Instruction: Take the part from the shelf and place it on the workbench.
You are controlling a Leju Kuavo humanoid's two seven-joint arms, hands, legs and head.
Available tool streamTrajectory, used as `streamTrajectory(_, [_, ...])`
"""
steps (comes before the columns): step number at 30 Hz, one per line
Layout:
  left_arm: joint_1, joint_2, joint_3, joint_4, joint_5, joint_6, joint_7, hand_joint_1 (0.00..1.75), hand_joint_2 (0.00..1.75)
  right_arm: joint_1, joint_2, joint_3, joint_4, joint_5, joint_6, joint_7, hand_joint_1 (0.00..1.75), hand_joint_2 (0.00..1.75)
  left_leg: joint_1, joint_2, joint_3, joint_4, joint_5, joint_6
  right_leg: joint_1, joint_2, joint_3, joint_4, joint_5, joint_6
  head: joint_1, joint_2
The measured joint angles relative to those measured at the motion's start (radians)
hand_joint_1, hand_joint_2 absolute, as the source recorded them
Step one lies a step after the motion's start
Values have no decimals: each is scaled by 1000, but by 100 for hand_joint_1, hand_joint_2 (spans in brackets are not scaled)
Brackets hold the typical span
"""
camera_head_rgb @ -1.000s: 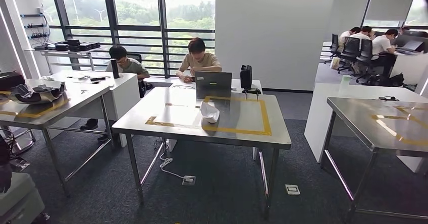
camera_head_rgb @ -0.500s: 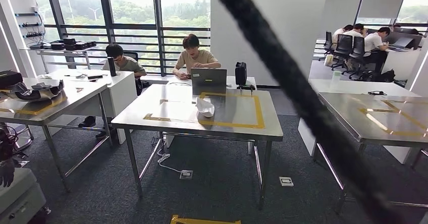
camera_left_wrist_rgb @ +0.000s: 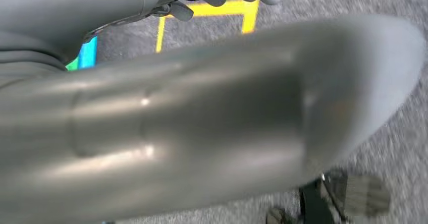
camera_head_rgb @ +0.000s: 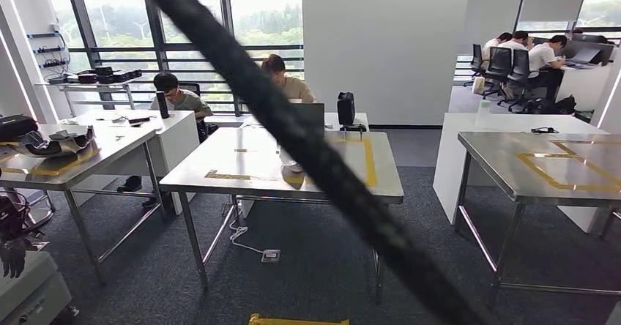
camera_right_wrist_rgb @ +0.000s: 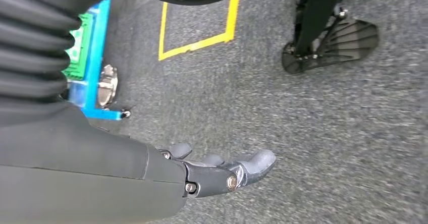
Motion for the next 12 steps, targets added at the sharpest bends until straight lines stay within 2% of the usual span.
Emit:
streamTrajectory(4, [26, 9, -95, -14, 112, -19, -27, 0, 0, 12, -6, 0, -29, -20, 0, -27, 0, 175, 0, 0, -2, 0, -1, -1, 0, 0, -1, 0, 0, 0, 0, 0])
streamTrajectory(12, [75, 30, -269, -41, 321, -55, -76, 0, 0, 38, -12, 0, -81, -60, 3, -77, 0, 175, -4, 0, -8, 11, -8, 9, -4, -1, -2, -1, 0, 9, 0, 0])
